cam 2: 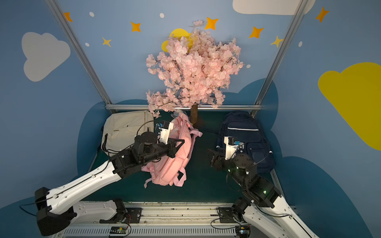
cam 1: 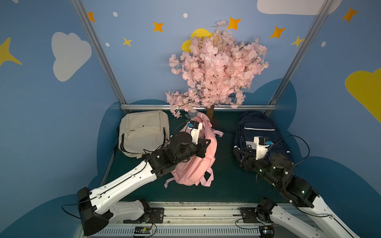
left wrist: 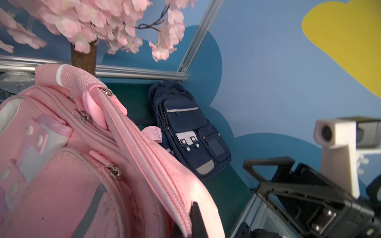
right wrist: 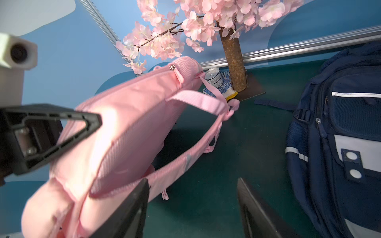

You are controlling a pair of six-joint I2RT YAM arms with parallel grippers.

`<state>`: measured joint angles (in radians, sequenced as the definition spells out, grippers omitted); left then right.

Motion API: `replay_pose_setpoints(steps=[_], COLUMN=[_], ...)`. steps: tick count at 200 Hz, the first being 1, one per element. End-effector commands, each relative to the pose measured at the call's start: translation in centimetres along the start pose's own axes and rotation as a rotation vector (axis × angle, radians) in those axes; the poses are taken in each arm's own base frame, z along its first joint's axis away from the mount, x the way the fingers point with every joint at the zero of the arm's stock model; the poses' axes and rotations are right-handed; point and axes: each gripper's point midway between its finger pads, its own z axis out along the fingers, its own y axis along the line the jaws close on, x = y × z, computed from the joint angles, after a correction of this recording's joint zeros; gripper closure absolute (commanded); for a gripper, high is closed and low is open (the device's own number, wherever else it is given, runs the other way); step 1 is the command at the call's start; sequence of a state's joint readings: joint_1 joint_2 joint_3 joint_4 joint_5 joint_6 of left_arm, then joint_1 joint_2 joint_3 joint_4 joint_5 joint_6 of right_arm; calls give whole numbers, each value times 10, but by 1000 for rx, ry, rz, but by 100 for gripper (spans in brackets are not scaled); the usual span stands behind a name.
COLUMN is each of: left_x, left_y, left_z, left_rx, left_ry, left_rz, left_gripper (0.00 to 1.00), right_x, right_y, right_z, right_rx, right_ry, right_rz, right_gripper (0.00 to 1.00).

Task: Zip up the backpack
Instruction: Pick up the backpack from the center of the board.

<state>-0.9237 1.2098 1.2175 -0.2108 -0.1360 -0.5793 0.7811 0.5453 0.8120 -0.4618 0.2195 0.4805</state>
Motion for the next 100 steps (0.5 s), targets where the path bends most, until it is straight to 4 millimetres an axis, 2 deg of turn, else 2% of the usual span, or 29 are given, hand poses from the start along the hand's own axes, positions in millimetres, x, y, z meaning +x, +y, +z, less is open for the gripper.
replay_pose_setpoints(steps=[1,14,19,30,71,100], left_x=[-77,-97,-104,-117,-142,-161], left_y=[-26,-28,-28,-26,-19,-15], left_z=[-22,-27,-28,-31,-22,-17], left_rx=[30,6,-1,-25,-89,-148], left_ry=[-248,-316,-342,-397,-519,-588], left_rz=[-80,-97,-102,-116,-150,-134], left_gripper=[98,98,97,97,98,98], right_x=[22,24,34,35,47,63], right_y=[-10,-9,-10,-2,25,50], right_z=[-1,-4,-2,-4,-11,-16], right_rx=[6,-24,-41,-114,-314,-481], right_ry=[16,-24,-21,-75,-146,-166], right_rz=[-35,-56,-73,-95,-118,-120], right_gripper=[31,30,30,27,18,18])
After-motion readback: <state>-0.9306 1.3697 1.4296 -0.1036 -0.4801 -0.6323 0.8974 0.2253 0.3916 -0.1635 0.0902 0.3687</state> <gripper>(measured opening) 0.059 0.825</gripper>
